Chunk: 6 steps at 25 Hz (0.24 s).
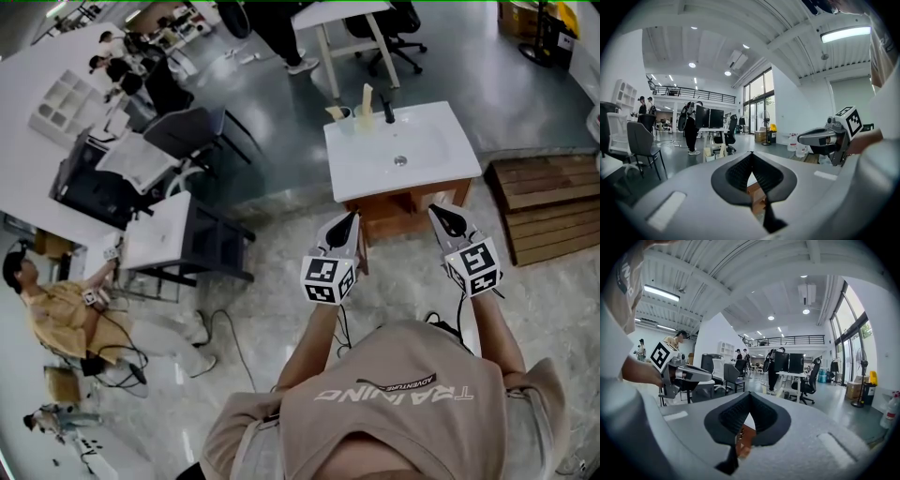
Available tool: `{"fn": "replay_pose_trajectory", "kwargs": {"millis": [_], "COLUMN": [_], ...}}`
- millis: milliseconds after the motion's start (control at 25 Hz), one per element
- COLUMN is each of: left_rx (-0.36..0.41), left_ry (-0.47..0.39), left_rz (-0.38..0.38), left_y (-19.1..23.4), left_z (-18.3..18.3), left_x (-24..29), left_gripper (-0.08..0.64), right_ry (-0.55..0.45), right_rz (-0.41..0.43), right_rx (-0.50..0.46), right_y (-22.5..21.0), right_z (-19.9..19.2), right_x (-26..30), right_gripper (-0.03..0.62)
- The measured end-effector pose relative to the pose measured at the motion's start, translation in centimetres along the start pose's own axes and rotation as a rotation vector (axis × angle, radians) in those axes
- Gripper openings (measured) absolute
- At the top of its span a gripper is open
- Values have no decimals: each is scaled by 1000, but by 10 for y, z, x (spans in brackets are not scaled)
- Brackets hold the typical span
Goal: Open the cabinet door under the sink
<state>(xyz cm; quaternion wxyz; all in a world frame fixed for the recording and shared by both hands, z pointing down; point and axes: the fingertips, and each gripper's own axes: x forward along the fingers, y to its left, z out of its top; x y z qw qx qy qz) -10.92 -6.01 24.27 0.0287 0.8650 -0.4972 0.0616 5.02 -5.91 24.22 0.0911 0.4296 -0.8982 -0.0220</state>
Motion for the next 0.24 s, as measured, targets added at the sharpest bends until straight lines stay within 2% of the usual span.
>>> {"fn": "replay_pose_trajectory", "kwargs": {"millis": [240], "left_rx": [-19], "left_ry": [23], "left_rz": [9], "left_y": [-5], "left_z": [-12], "left_x": [-3], "left_gripper": [17], "right_ry": [6], "right_rz": [14], "right_rx": [23], "right_y": [5], "right_z": [-11], "right_x": [-1], "right_gripper": [2]}}
